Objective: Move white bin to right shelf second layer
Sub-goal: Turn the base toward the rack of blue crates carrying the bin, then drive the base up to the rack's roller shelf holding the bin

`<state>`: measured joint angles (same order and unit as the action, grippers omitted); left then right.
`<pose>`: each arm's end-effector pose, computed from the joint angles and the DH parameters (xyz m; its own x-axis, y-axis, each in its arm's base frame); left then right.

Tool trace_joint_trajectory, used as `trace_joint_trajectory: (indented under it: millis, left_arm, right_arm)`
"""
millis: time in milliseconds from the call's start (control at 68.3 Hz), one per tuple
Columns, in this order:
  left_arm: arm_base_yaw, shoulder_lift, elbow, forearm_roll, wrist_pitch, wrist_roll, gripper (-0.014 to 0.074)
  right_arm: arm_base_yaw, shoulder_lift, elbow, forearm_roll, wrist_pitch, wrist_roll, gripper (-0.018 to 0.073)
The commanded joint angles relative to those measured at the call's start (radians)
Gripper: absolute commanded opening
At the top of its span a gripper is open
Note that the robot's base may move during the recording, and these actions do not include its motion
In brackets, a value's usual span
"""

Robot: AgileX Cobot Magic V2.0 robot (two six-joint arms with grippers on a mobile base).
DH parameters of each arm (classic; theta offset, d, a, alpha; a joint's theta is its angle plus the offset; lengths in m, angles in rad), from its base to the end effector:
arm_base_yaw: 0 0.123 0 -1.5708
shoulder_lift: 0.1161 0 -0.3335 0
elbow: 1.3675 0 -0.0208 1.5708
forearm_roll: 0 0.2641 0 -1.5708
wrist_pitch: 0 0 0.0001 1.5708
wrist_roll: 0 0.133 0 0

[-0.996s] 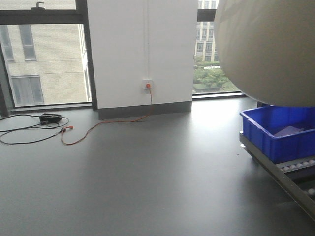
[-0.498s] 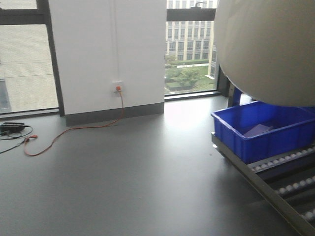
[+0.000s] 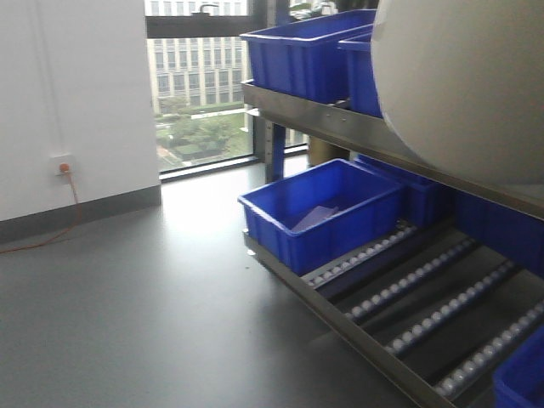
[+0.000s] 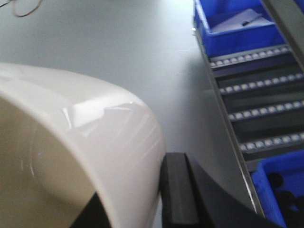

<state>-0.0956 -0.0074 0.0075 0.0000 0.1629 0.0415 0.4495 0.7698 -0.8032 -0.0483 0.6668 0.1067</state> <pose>0.0621 -0.0060 0.1927 -0.0714 0.0485 -0.9963 0.0985 0.9943 0.0414 0.1479 0.0669 0.3646 -0.4946 -0.1624 -0.8538 -0.3783 0.9247 0.0432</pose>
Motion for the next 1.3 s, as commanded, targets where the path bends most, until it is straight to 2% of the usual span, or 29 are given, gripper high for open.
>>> trace_joint_trajectory:
  millis: [0,1289]
  left_arm:
    - [-0.006,-0.014,0.037,0.0,-0.085,-0.003,0.0085]
    - [-0.006,-0.014,0.037,0.0,-0.085,-0.003,0.0085]
  right_arm:
    - [-0.004,-0.007,-0.031,-0.006,-0.086,0.0,0.0056]
    - [-0.004,-0.007,-0.031,-0.006,-0.086,0.0,0.0056]
